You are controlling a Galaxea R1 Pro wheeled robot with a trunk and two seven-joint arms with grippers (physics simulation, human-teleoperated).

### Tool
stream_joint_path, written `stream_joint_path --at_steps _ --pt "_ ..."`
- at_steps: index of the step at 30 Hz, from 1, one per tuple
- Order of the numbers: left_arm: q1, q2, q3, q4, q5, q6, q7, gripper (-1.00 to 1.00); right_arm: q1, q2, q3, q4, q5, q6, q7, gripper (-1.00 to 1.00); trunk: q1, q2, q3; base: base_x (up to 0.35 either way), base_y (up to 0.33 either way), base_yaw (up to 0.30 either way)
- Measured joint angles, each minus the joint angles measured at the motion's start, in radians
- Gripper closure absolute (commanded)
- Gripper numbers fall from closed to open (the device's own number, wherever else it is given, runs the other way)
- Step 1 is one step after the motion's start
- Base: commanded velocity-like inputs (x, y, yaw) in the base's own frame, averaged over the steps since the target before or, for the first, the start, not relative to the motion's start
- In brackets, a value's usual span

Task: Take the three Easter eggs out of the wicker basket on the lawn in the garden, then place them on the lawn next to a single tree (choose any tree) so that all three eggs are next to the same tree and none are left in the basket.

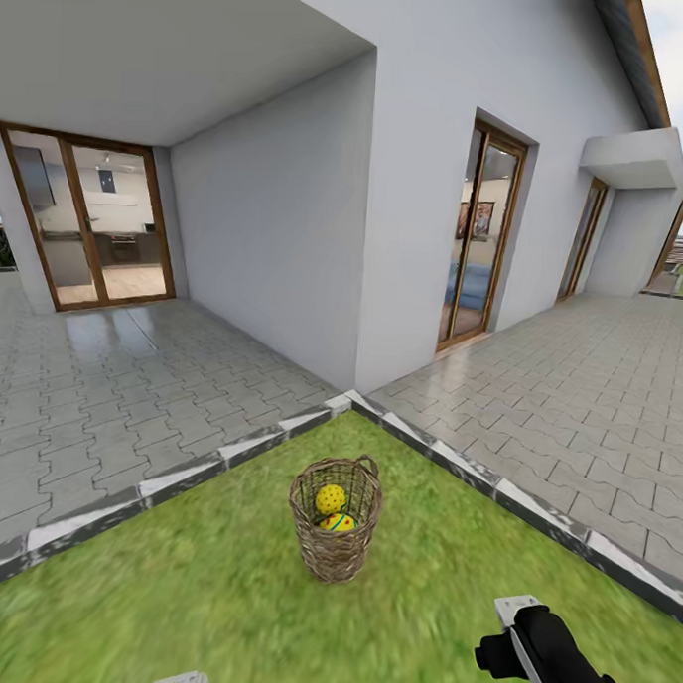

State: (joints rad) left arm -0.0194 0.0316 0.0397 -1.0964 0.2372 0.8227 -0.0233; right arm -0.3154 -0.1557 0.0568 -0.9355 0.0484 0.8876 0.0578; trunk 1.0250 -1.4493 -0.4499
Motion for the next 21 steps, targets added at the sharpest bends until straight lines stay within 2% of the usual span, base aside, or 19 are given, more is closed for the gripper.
stream_joint_path --at_steps 5,11,21 --pt "0.0 -0.005 -0.001 0.002 -0.001 -0.042 0.004 -1.0 0.0 0.001 0.003 -0.001 0.005 -0.001 0.001 -1.0 0.0 0.0 0.0 0.018 -0.015 0.0" --pt "0.0 -0.007 -0.001 0.002 -0.001 -0.047 0.005 -1.0 0.0 0.004 0.004 0.001 0.01 0.0 0.0 -1.0 0.0 0.0 0.0 0.214 -0.192 0.021" --pt "0.0 -0.013 -0.003 0.003 -0.001 -0.047 0.007 -1.0 0.0 0.004 0.002 0.002 0.011 -0.001 -0.004 -1.0 0.0 0.0 0.0 0.252 -0.231 0.229"
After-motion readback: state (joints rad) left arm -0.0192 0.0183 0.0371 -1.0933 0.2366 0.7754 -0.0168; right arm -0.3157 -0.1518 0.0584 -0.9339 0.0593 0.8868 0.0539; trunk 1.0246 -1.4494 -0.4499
